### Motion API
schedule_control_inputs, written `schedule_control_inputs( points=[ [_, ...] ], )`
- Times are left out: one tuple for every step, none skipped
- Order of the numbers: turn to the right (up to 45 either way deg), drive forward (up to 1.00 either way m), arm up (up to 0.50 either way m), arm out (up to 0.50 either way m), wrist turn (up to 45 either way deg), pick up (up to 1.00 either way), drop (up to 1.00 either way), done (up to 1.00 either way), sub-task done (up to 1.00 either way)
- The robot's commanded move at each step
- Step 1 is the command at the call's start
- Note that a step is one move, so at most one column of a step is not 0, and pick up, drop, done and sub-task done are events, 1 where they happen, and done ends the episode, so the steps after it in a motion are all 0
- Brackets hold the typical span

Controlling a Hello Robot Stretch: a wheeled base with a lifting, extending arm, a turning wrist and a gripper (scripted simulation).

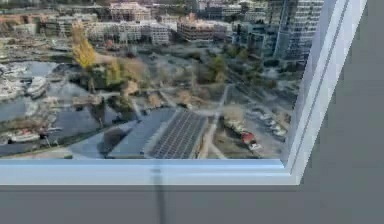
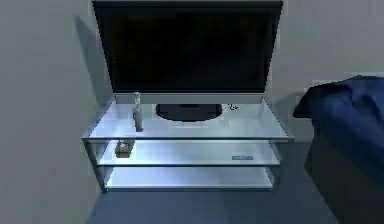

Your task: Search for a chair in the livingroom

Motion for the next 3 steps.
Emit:
schedule_control_inputs(
  points=[
    [-45.0, 0.00, 0.00, 0.00, 0.0, 0.00, 0.00, 0.00, 0.00],
    [-45.0, 0.00, 0.00, 0.00, 0.0, 0.00, 0.00, 0.00, 0.00],
    [-45.0, 0.00, 0.00, 0.00, 0.0, 0.00, 0.00, 0.00, 0.00]
  ],
)
